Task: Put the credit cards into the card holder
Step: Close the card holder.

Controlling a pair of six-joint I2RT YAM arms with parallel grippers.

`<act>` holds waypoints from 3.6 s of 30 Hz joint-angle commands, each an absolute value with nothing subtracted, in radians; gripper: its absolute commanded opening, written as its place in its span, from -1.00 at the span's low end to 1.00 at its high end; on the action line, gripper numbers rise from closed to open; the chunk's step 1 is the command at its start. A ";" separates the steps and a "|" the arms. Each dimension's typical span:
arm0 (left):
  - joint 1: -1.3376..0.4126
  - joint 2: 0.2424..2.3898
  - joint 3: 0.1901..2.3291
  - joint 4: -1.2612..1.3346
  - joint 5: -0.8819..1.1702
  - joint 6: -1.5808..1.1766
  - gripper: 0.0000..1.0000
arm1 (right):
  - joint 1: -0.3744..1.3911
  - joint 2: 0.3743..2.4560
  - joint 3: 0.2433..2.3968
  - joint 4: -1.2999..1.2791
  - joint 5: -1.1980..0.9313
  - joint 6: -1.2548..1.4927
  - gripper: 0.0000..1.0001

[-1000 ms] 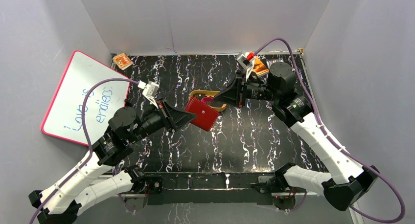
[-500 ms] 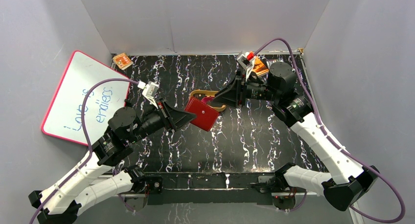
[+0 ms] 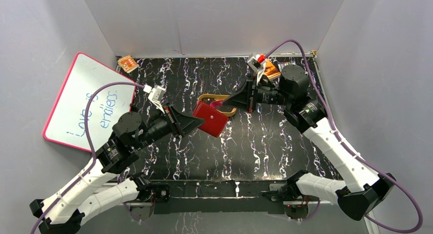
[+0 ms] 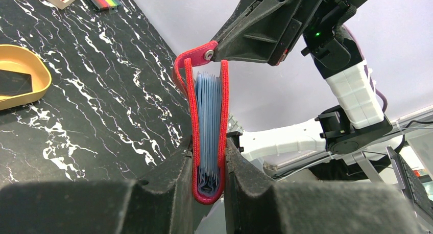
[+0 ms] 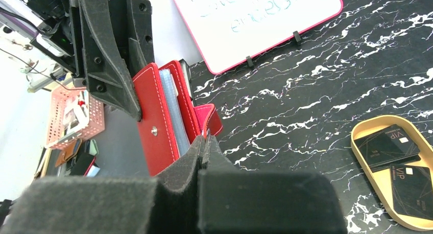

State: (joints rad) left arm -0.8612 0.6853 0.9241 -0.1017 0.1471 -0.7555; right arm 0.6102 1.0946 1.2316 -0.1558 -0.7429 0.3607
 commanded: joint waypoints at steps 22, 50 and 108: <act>-0.861 0.870 1.131 -0.269 0.096 -0.694 -1.00 | 0.694 1.049 1.452 -0.541 -0.495 -0.085 -1.00; -0.861 1.015 1.145 -0.369 0.067 -0.839 -1.00 | 0.694 0.955 1.166 -0.384 -0.500 -0.063 -1.00; -0.859 0.997 1.124 -0.333 0.051 -0.875 -1.00 | 0.863 1.081 1.225 -0.404 -0.305 -0.051 -1.00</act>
State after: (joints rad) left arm -0.8612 1.0248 1.1202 -0.3786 0.0528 -0.8654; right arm 0.8471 1.0767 1.1717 -0.4038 -0.2977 -0.0345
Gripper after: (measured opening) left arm 0.178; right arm 0.011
